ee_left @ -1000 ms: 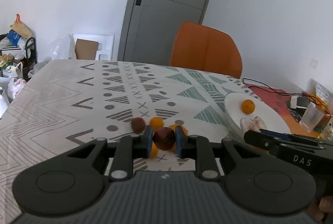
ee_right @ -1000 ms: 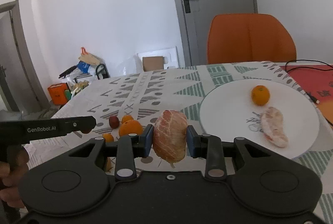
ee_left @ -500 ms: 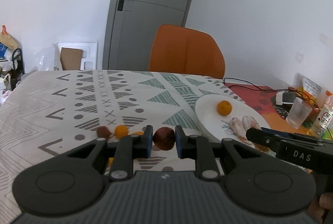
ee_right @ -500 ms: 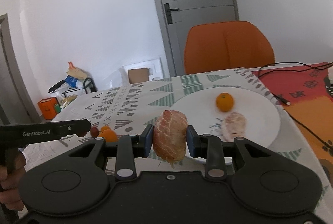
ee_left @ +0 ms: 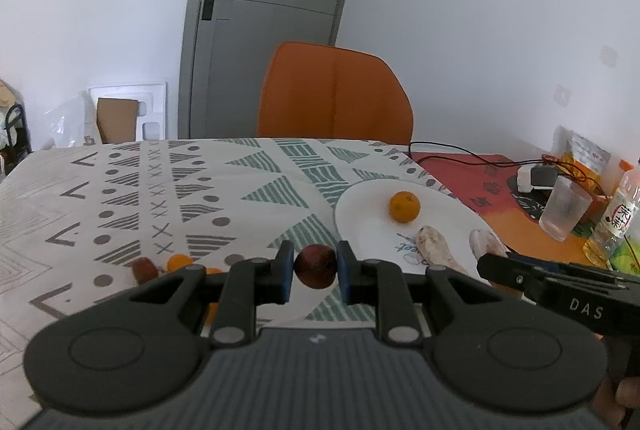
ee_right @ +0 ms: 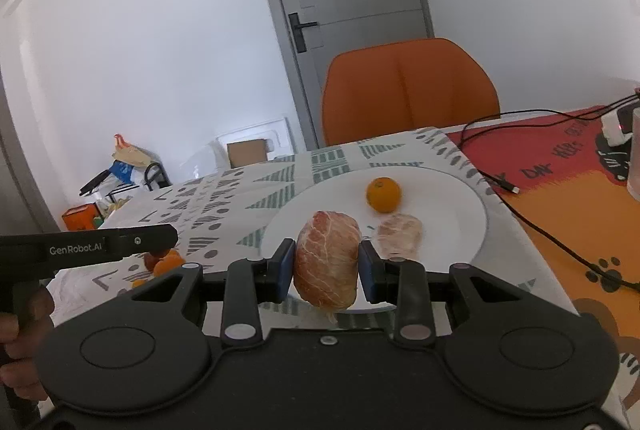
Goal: Organize fruits
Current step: 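Carry the plum with the left tool while the right tool carries the peeled tangerine onto the plate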
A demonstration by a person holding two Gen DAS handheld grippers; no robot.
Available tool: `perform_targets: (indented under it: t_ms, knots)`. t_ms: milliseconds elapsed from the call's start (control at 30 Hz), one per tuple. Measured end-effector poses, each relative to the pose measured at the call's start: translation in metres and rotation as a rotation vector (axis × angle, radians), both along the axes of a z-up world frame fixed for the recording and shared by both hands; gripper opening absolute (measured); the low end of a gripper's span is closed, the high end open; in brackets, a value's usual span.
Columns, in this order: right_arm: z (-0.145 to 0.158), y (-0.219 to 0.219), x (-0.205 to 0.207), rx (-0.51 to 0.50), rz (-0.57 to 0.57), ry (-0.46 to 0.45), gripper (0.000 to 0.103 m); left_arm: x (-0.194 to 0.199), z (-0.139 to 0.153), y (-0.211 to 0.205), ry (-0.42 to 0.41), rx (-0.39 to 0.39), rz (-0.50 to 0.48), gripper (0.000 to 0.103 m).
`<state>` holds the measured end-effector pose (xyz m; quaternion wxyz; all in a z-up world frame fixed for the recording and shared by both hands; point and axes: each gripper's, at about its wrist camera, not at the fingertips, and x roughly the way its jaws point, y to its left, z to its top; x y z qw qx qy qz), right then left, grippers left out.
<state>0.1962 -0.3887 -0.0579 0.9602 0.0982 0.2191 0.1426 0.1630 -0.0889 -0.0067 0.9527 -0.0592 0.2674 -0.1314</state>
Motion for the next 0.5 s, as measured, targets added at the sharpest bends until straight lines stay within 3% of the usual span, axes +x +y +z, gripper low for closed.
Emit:
perform_targets:
  t_ms: [500]
  knots:
    - [-0.017, -0.025, 0.032, 0.017, -0.072, 0.056, 0.032, 0.031, -0.01, -0.028, 0.022, 0.007, -0.067, 0.021]
